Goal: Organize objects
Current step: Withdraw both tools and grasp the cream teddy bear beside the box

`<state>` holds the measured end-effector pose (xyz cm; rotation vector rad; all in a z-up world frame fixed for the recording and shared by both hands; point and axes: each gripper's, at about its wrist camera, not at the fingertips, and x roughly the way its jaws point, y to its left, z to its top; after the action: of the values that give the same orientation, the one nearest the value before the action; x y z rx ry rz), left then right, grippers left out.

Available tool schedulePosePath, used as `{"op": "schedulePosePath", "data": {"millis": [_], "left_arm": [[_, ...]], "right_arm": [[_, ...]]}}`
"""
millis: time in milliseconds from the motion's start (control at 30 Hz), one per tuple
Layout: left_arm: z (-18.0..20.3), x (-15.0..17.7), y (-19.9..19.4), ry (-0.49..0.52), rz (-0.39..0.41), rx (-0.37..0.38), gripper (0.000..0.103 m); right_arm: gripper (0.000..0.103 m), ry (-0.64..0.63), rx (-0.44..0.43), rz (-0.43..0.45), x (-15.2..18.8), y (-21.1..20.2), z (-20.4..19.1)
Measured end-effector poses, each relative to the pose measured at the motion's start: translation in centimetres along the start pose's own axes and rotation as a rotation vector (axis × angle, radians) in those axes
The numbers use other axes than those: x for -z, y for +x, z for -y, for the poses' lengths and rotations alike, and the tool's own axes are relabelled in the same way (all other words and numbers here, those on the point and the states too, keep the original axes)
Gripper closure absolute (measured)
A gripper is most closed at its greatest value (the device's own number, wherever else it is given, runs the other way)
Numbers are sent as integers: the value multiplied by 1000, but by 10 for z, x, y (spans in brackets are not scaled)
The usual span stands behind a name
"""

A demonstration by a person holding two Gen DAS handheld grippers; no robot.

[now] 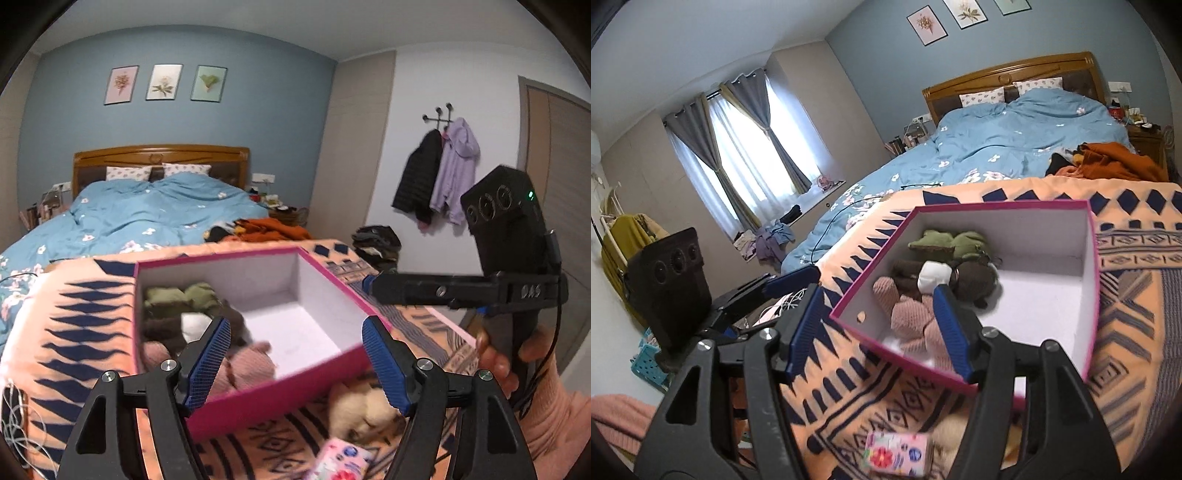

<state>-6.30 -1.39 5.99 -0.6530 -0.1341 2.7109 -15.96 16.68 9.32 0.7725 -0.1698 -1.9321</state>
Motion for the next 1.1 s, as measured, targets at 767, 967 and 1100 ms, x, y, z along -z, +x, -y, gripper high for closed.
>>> {"op": "schedulePosePath", "data": {"millis": [767, 967, 1100], "left_arm": [[23, 82, 80, -55, -298, 99, 27], [31, 88, 96, -29, -337, 126, 32], [32, 89, 103, -29, -363, 147, 34]], "right_arm": [[40, 362, 227, -47, 136, -42, 82], [40, 346, 237, -66, 143, -34, 80], [40, 333, 236, -63, 142, -29, 78]]}}
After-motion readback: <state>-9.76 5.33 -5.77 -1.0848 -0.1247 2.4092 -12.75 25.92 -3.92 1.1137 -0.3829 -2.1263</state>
